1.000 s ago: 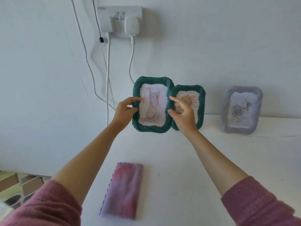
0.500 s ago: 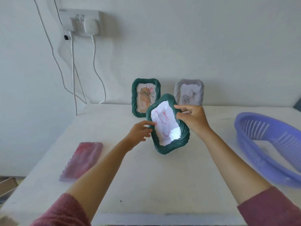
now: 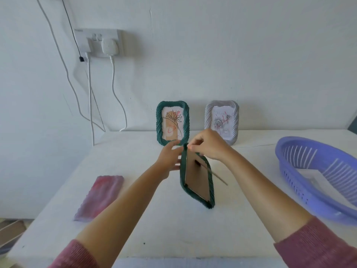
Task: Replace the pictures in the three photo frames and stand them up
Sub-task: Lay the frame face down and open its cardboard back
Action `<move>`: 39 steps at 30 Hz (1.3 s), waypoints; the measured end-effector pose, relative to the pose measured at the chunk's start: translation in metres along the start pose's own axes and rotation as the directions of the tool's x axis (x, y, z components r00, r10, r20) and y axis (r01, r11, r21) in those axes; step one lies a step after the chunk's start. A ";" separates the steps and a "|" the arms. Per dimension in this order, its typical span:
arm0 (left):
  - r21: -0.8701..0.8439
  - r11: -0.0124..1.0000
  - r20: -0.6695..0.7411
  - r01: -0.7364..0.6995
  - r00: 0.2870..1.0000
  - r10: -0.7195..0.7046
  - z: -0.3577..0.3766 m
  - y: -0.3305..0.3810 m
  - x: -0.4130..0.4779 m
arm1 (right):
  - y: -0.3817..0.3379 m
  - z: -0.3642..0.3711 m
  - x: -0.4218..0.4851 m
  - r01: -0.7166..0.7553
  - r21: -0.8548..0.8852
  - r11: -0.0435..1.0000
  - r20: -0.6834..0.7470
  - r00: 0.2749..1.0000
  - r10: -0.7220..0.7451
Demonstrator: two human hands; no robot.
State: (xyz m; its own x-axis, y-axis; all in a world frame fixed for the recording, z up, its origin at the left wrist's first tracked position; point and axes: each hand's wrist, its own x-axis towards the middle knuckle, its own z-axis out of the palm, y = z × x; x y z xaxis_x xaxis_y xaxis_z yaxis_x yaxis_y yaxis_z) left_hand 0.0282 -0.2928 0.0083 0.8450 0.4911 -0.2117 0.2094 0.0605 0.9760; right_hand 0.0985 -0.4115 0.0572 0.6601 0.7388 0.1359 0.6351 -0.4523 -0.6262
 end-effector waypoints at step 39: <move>0.686 0.698 0.028 -0.207 0.965 0.259 -0.024 -0.067 0.083 | 0.132 0.060 0.045 -0.147 -0.031 0.989 0.024 0.989 0.148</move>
State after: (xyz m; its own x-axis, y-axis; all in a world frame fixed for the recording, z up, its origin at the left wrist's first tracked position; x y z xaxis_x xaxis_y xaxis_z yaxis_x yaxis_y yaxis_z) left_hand 0.0723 -0.2350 -0.0732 0.8838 0.4655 0.0474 0.3083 -0.6553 0.6896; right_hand 0.1878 -0.4083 -0.0654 0.7368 0.6757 0.0235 0.5432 -0.5709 -0.6156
